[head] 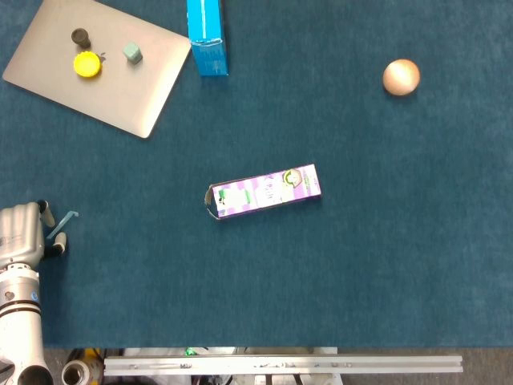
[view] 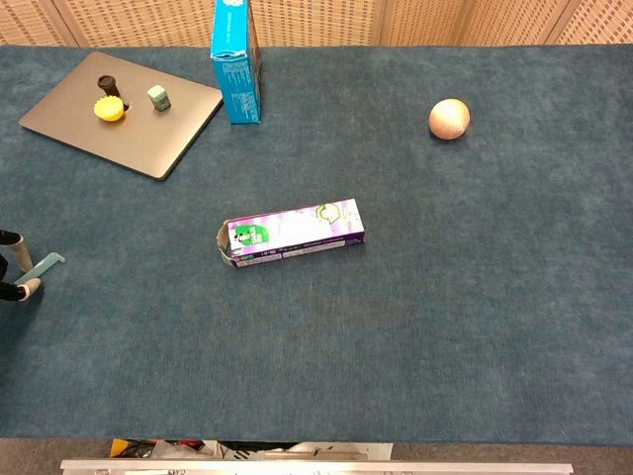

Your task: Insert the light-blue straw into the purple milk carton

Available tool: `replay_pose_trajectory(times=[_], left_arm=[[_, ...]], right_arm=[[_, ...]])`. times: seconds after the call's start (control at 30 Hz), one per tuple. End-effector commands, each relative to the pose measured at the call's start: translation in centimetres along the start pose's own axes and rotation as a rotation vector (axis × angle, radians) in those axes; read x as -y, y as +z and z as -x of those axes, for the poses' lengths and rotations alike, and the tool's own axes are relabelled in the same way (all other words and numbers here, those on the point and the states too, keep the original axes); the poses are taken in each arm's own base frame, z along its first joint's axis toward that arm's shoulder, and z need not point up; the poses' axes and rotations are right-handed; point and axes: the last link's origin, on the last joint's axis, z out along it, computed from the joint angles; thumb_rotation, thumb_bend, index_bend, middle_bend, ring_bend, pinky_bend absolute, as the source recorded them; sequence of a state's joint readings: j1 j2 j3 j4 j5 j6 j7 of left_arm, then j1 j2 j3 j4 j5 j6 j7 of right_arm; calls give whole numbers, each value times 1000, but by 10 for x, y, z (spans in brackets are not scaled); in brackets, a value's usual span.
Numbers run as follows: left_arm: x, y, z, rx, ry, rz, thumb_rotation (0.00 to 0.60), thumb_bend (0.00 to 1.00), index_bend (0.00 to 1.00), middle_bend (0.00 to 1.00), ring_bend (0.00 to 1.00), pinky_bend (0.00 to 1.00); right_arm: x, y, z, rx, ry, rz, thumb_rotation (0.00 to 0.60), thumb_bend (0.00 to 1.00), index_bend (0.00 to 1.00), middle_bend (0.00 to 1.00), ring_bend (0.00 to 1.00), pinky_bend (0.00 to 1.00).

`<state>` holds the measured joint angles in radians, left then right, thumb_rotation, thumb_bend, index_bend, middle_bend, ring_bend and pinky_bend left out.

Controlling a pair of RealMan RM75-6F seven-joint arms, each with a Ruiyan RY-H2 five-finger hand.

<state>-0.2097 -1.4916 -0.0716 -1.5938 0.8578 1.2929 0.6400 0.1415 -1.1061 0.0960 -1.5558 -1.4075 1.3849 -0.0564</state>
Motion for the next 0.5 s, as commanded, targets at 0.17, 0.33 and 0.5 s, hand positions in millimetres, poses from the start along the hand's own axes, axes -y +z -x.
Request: replay_pose_trajectory(times=[0.17, 0.33, 0.5], left_arm=[[0, 2, 0, 5, -5, -2, 473, 293, 500, 859, 952, 1000], [0, 3, 0, 8, -7, -6, 471, 300, 504, 859, 953, 1000], [-1, 4, 0, 10, -11, -6, 475, 354, 513, 865, 954, 1000]], right_arm=[[0, 0, 0, 3, -1, 2, 512, 465, 239, 355, 243, 353], [0, 0, 0, 3, -3, 4, 511, 465, 239, 355, 243, 353], [0, 0, 1, 8, -4, 7, 513, 465, 239, 355, 243, 353]])
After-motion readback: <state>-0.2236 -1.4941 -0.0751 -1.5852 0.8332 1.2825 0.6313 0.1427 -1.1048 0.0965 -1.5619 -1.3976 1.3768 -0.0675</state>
